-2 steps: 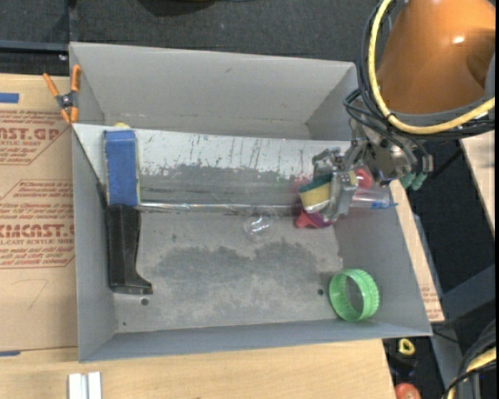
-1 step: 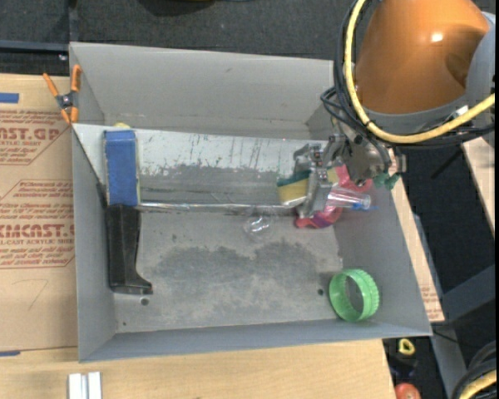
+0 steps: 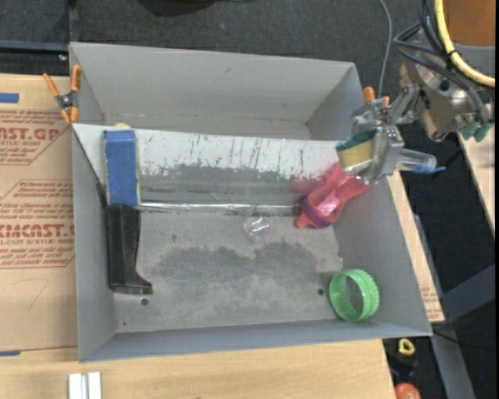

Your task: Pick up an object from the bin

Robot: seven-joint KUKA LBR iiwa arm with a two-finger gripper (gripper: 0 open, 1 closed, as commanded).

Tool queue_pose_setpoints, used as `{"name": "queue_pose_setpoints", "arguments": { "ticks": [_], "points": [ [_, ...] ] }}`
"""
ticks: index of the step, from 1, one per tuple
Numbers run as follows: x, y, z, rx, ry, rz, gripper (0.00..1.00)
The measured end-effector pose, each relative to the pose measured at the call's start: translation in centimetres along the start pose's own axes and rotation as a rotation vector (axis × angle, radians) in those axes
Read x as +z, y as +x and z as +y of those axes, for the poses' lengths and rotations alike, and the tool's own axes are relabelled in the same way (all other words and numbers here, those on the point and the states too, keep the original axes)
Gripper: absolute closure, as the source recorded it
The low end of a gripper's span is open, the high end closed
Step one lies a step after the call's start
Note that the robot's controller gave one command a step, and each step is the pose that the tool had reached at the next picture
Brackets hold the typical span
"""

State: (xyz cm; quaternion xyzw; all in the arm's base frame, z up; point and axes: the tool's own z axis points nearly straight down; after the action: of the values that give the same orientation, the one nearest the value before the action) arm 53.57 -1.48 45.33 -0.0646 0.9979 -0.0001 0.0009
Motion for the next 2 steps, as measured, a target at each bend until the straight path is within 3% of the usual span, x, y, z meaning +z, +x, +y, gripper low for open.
{"name": "queue_pose_setpoints", "arguments": {
  "ticks": [1, 2],
  "points": [
    [8.0, -0.3, 3.1, 0.079, -0.003, -0.003, 0.00],
    [2.6, 1.8, 7.3, -0.053, 0.002, -0.012, 0.00]
  ]
}}
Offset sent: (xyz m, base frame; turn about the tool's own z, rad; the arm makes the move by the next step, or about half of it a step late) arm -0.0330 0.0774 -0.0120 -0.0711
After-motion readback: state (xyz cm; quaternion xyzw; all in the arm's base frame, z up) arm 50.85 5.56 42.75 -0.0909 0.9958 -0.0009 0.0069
